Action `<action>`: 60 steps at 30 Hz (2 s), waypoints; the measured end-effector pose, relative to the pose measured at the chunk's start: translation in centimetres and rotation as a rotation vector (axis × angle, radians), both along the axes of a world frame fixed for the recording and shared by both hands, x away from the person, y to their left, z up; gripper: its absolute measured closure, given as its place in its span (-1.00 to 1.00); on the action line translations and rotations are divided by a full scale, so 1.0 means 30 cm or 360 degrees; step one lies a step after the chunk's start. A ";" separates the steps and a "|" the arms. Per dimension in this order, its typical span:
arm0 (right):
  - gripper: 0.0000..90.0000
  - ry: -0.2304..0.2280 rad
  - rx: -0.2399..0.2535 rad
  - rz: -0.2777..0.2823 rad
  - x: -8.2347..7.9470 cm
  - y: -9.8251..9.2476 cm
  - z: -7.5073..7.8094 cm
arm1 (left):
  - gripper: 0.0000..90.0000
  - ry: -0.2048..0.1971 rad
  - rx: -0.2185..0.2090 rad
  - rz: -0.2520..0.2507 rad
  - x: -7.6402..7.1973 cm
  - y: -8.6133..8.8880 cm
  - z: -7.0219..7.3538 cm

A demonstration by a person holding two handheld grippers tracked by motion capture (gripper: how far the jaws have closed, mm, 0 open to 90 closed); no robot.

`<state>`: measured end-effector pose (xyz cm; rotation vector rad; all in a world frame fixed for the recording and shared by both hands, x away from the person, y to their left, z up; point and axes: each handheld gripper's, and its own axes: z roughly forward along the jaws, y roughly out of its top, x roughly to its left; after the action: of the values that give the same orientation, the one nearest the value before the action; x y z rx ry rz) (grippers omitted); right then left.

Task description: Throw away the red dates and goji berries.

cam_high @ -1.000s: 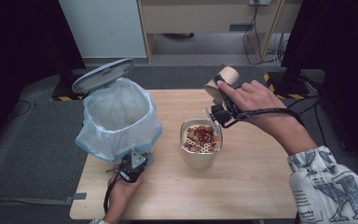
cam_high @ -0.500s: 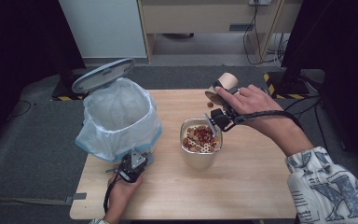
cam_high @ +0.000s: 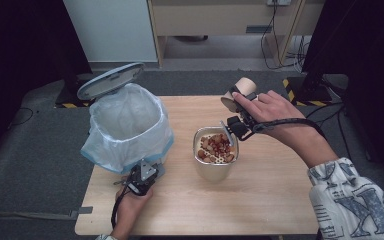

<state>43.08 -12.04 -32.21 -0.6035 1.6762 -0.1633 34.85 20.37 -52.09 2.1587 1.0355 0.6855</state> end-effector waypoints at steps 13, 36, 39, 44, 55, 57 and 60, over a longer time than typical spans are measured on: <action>-0.21 0.0037 0.0085 -0.0001 -0.001 0.000 0.007 | 0.98 0.0001 0.0000 0.0000 0.000 0.000 0.000; -0.21 0.0424 0.0652 -0.0063 0.037 -0.053 0.034 | 0.98 0.0001 -0.0010 0.0003 0.000 0.000 -0.001; -0.21 0.0524 0.0756 -0.0080 0.042 -0.067 0.035 | 0.98 0.0002 -0.0011 0.0003 0.000 0.001 -0.001; -0.21 0.0638 0.0894 -0.0112 0.057 -0.104 0.032 | 0.98 0.0004 -0.0005 0.0000 0.000 0.002 0.000; -0.21 0.0836 0.1232 -0.0131 0.082 -0.190 0.055 | 0.98 0.0003 -0.0005 0.0001 0.000 0.001 0.000; -0.21 0.0865 0.1292 -0.0141 0.088 -0.206 0.058 | 0.98 0.0004 -0.0006 0.0001 0.000 0.002 0.000; -0.22 0.0899 0.1357 -0.0149 0.094 -0.228 0.060 | 0.98 0.0004 -0.0008 0.0000 0.000 0.002 0.000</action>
<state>45.92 -18.87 -30.41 0.0977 2.0910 0.6890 34.85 20.43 -52.09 2.1558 1.0378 0.6796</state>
